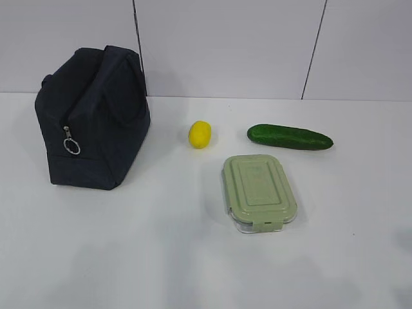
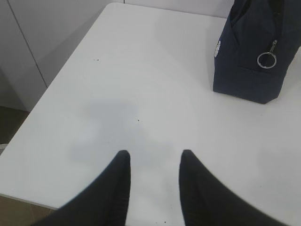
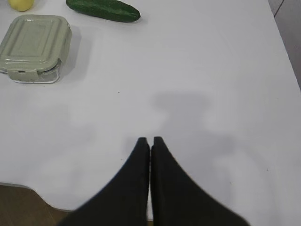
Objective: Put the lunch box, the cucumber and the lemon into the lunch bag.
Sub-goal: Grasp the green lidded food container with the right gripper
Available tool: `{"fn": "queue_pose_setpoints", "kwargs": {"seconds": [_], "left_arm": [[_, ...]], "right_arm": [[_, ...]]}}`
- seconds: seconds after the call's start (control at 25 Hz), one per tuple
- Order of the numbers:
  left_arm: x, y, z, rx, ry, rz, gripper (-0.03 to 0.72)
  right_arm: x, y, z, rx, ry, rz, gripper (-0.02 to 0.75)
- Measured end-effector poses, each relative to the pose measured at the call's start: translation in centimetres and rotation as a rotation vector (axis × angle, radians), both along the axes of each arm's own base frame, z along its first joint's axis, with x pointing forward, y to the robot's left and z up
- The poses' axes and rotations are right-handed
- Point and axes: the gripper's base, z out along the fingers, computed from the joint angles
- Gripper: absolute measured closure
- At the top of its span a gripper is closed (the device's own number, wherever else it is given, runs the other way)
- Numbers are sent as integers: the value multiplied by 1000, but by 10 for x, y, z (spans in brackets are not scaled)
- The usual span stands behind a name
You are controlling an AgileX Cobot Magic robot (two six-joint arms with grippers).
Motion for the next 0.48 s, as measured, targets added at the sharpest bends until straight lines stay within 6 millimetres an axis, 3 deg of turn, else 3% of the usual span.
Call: {"fn": "queue_pose_setpoints", "kwargs": {"seconds": [0.48], "left_arm": [[0, 0, 0, 0, 0, 0, 447]], "right_arm": [[0, 0, 0, 0, 0, 0, 717]]}}
